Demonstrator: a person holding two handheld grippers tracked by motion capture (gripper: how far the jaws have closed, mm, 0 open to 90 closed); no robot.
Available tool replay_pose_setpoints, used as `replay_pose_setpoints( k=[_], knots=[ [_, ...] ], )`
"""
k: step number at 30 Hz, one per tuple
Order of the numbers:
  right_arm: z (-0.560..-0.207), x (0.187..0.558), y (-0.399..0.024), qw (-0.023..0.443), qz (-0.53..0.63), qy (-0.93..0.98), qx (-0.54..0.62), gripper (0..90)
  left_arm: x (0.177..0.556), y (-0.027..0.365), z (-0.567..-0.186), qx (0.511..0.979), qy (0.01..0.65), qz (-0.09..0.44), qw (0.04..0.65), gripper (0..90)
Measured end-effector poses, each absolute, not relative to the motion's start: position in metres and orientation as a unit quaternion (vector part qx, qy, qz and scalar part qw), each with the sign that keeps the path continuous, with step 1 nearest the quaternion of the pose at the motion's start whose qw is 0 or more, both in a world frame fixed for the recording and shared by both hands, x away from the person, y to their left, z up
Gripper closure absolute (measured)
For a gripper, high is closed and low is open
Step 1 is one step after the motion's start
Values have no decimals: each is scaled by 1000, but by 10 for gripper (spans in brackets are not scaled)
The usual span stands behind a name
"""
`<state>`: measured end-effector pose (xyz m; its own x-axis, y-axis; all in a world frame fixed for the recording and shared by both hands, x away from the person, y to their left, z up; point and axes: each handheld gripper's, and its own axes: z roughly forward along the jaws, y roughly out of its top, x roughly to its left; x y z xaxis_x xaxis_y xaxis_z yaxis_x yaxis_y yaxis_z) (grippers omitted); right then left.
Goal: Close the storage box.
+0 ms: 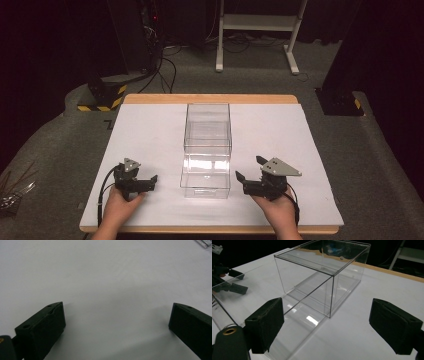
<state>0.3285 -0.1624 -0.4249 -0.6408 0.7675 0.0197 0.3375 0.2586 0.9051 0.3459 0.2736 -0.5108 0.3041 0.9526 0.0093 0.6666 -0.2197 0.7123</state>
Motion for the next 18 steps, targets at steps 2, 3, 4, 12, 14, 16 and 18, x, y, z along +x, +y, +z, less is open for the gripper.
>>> replay_pose_setpoints(
  k=[2,3,4,12,14,16,18],
  knots=[
    [-424,327,-161,219,491,763,359,126,346,273,-511,746,543,231,309,10],
    [-424,326,-160,218,491,763,359,126,346,273,-511,746,543,232,309,10],
    [-423,325,-160,218,493,763,357,126,346,273,-511,746,543,231,309,10],
    [-423,321,-155,211,502,763,348,129,346,273,-511,746,543,232,309,10],
    [-423,320,-153,210,502,764,346,129,346,274,-511,746,543,232,309,10],
    [-423,319,-152,209,504,763,346,130,346,274,-511,746,543,232,309,10],
    [-423,318,-151,209,506,762,346,130,346,274,-511,746,543,231,309,10]
  ],
)
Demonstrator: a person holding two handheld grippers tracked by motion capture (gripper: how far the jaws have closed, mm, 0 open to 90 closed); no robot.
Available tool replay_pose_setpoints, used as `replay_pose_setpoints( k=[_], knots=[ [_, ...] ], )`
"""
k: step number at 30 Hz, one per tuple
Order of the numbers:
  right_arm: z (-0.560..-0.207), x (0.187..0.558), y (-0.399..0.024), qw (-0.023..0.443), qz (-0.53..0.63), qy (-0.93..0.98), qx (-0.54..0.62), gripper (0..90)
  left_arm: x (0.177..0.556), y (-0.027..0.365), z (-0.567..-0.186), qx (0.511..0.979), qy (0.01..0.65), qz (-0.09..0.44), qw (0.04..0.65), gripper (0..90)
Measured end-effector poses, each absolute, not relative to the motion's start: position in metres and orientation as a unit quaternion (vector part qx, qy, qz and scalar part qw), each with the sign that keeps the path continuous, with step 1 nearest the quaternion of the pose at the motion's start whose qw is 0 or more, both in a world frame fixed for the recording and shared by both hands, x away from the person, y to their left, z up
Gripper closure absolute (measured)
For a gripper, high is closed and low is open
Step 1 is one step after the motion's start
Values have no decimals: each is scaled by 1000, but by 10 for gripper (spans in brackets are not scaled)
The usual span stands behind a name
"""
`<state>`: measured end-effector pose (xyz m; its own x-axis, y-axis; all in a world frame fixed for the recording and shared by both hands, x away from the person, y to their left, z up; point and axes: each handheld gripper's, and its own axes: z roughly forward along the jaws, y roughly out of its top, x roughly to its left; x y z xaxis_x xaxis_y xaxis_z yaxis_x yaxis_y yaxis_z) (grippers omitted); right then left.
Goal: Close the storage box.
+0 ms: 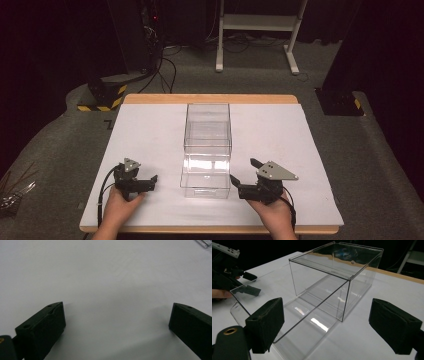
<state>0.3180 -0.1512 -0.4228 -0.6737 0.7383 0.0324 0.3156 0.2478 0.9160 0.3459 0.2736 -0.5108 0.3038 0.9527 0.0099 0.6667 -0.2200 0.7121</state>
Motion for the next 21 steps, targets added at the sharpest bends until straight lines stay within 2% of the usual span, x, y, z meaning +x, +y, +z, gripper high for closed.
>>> replay_pose_setpoints(
  k=[21],
  knots=[
    [-429,314,-140,197,508,767,339,127,346,274,-511,746,543,231,309,9]
  ],
)
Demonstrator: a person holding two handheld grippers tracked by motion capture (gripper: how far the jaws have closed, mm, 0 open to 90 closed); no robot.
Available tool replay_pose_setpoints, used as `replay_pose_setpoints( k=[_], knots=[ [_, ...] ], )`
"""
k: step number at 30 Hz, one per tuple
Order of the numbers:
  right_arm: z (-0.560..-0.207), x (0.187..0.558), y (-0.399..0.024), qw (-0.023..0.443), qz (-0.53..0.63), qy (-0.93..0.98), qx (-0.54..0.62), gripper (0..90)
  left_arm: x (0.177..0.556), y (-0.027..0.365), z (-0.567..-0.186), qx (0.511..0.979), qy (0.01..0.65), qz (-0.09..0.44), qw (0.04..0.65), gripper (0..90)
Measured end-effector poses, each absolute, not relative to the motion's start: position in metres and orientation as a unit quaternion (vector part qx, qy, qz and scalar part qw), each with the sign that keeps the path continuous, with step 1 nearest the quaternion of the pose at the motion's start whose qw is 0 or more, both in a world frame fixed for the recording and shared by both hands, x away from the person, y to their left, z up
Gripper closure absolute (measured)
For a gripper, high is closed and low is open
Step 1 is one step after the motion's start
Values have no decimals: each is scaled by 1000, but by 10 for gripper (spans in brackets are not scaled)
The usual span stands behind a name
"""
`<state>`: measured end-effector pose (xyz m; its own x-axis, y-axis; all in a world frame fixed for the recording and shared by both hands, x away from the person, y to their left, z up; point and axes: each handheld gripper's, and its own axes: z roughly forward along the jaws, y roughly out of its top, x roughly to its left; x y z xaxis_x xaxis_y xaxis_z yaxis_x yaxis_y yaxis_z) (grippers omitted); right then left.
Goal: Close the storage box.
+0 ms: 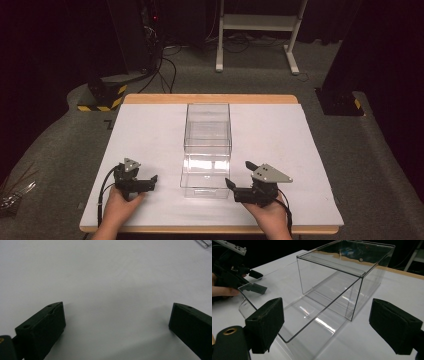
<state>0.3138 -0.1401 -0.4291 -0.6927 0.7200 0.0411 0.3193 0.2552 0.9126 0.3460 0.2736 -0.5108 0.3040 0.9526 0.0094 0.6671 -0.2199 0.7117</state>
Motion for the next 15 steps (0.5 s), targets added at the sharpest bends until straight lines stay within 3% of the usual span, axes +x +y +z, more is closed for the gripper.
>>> replay_pose_setpoints(
  k=[15],
  knots=[
    [-450,310,-125,160,485,796,324,127,346,274,-511,746,543,231,309,10]
  ],
)
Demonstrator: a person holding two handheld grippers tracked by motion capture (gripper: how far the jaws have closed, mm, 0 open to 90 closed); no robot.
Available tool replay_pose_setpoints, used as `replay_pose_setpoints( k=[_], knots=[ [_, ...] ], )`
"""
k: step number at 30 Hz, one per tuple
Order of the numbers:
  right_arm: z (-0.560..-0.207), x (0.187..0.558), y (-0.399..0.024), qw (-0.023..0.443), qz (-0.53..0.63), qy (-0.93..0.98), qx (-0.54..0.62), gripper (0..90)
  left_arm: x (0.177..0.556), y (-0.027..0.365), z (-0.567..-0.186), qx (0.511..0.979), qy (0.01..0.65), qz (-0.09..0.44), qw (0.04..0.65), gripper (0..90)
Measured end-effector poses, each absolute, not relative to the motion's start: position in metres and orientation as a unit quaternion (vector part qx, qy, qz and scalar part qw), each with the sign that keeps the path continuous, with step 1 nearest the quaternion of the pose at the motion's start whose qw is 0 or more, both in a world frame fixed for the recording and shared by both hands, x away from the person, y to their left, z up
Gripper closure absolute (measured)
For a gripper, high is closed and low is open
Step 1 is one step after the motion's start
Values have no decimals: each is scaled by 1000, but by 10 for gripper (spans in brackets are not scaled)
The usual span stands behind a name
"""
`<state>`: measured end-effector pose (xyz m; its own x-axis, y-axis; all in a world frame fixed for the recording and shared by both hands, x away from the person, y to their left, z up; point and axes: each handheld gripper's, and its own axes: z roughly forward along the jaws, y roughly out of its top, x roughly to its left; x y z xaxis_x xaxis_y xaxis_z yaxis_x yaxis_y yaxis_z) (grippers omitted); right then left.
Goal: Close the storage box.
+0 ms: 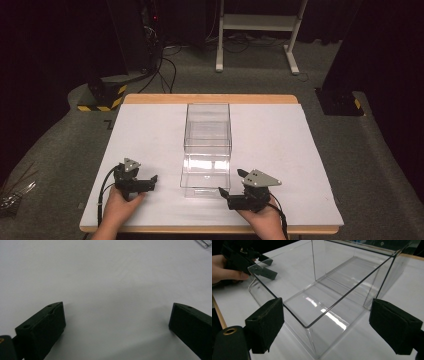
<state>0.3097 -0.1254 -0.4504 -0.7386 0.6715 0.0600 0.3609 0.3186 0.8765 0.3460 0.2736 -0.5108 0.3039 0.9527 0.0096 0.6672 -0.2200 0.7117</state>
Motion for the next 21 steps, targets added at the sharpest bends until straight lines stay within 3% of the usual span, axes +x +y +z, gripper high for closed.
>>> replay_pose_setpoints(
  k=[21],
  knots=[
    [-458,319,-122,171,490,790,328,118,346,273,-511,746,543,231,309,10]
  ],
)
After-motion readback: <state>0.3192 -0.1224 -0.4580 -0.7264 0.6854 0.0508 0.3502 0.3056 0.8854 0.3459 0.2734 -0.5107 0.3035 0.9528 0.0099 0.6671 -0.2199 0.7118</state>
